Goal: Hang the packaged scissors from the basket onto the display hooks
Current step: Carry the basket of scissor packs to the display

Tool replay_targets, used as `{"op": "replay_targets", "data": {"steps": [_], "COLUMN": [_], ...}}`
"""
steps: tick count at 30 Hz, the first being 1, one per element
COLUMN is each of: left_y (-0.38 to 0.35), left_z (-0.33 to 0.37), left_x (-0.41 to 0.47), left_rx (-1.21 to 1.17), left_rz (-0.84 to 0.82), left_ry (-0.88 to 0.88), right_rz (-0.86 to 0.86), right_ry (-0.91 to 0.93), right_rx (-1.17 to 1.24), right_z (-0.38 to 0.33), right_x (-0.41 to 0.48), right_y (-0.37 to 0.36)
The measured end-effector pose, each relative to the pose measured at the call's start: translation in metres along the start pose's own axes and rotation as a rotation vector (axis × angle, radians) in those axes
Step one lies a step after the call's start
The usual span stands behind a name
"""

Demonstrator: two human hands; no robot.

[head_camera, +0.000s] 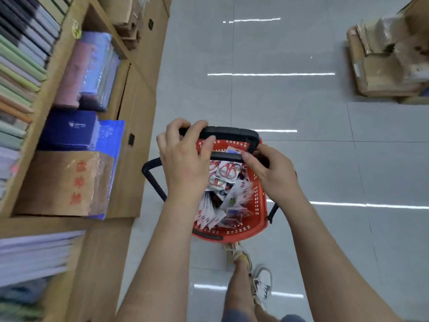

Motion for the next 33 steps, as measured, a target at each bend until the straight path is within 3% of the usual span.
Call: {"op": "replay_targets", "data": {"steps": [4, 7, 10, 13, 16, 20, 22, 24, 28, 31, 33], "left_y": [0.04, 0.069, 0.092, 0.109, 0.121, 0.137, 0.142, 0.137, 0.119, 0.111, 0.106], "left_z": [-0.005, -0.015, -0.034, -0.065, -0.108, -0.154, -0.159, -0.159, -0.157, -0.162, -0.168], "left_x": [-0.056, -0.079, -0.094, -0.113, -0.144, -0.207, -0.237, -0.257, -0.282, -0.286, -0.279], "left_rx": [-0.05, 0.08, 0.232, 0.142, 0.033, -0.185, -0.389, -0.487, -0.456, -0.548, -0.575], "left_rz": [-0.015, -0.093, -0.182, -0.528, -0.78, -0.978, -1.052, -0.945, -0.493, -0.258, -0.231], "left_ry": [0.063, 0.06, -0.034, -0.028, 0.046, 0.387, 0.676, 0.891, 1.008, 1.16, 1.224], "right_rz": [0.128, 0.147, -0.098, -0.434, -0.487, -0.531, -0.39, -0.131, 0.508, 0.604, 0.641], "right_ry": [0.011, 0.082, 0.103, 0.095, 0.04, -0.024, -0.102, -0.259, -0.796, -0.995, -1.002], "right_rx": [0.173, 0.161, -0.048, -0.349, -0.35, -0.324, -0.236, -0.116, 0.122, 0.492, 0.649], "right_z": [-0.037, -0.066, -0.099, -0.115, -0.112, -0.1, -0.088, -0.078, -0.069, -0.047, -0.04], "right_x": [-0.06, -0.087, -0.103, -0.13, -0.181, -0.251, -0.28, -0.303, -0.321, -0.326, -0.322], "right_y": [0.006, 0.01, 0.017, 0.009, -0.009, -0.032, -0.047, -0.067, -0.098, -0.116, -0.119]}}
Point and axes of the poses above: each hand's wrist, its own x-axis towards the middle knuckle, its own y-axis out of the back of the hand, z = x × y, the point moved 1 cm from there along x, towards the middle knuckle, and after that the axes turned 15 degrees about y, right-handed, at the moved point
